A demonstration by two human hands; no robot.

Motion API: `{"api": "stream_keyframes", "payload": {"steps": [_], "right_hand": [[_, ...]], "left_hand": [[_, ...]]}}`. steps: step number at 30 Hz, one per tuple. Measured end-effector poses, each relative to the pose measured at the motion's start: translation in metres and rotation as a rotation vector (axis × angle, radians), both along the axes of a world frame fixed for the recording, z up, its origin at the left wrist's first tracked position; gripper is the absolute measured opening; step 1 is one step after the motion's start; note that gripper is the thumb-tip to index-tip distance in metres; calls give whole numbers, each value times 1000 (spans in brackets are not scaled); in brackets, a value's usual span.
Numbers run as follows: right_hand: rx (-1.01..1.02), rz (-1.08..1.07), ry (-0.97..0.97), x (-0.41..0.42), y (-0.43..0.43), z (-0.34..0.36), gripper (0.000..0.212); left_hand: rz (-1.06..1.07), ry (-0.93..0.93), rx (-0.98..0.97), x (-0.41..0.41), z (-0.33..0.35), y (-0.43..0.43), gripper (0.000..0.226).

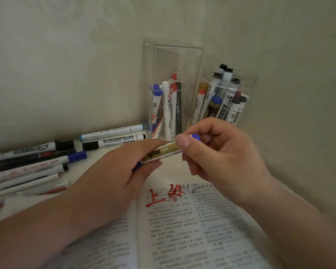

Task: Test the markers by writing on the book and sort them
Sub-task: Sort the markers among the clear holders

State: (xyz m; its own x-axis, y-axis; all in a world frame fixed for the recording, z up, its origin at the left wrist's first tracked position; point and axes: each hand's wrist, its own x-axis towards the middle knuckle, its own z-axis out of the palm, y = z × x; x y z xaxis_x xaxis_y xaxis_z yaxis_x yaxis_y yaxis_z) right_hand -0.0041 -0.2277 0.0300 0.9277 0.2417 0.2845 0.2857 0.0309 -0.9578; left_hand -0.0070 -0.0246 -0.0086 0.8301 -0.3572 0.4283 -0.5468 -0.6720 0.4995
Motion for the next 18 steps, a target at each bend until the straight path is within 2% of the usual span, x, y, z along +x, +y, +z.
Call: {"api": "stream_keyframes", "payload": {"steps": [3,5,8,14,16,18], "right_hand": [[-27,152,40,2,6,-11,9],[10,175,35,2,10,-17,12],[-4,143,-34,2,11,-20,21],[3,164,-84,-4,4,-6,18],[-24,108,-91,-4,-1,0,15],[29,-33,-57,4,-13,6,13]], "left_hand": [[-98,107,-101,-4,4,-3,25],[-162,163,-127,-7,6,-5,34],[-165,143,-60,-5,4,-3,33],[-118,60,-65,-5,6,-2,38],[-130,87,-70,-8,6,-1,31],[-141,198,-87,-11,5,1,31]]}}
